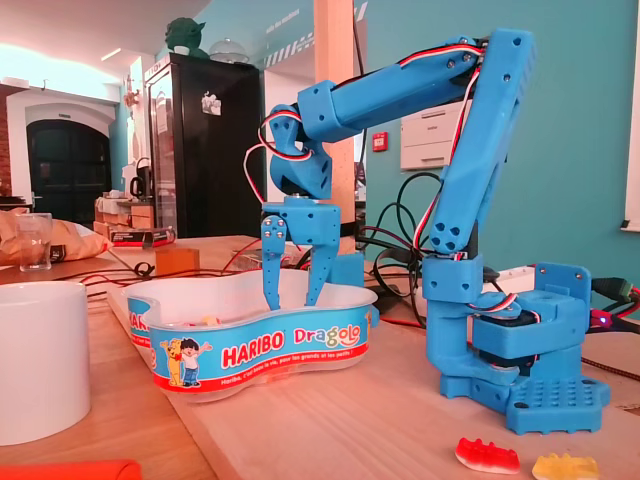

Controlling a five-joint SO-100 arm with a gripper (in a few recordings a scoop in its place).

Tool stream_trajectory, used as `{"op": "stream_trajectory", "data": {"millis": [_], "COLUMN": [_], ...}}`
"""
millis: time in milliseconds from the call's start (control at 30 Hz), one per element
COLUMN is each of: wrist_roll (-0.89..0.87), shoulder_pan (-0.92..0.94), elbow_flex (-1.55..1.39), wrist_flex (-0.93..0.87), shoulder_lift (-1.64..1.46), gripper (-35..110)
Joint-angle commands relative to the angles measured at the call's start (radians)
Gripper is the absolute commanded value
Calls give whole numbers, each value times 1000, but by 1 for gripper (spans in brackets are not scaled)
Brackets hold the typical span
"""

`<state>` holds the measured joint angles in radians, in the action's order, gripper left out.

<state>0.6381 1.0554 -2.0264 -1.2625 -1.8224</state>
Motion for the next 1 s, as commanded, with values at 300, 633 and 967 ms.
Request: {"op": "stream_trajectory", "data": {"millis": [300, 633, 967], "wrist_roll": [21, 23, 23], "shoulder_pan": [28, 34, 34], "elbow_flex": [-14, -32, -64], "wrist_flex": [-8, -3, 0], "shoulder_lift": [-11, -9, -9], "gripper": [24, 24, 24]}}
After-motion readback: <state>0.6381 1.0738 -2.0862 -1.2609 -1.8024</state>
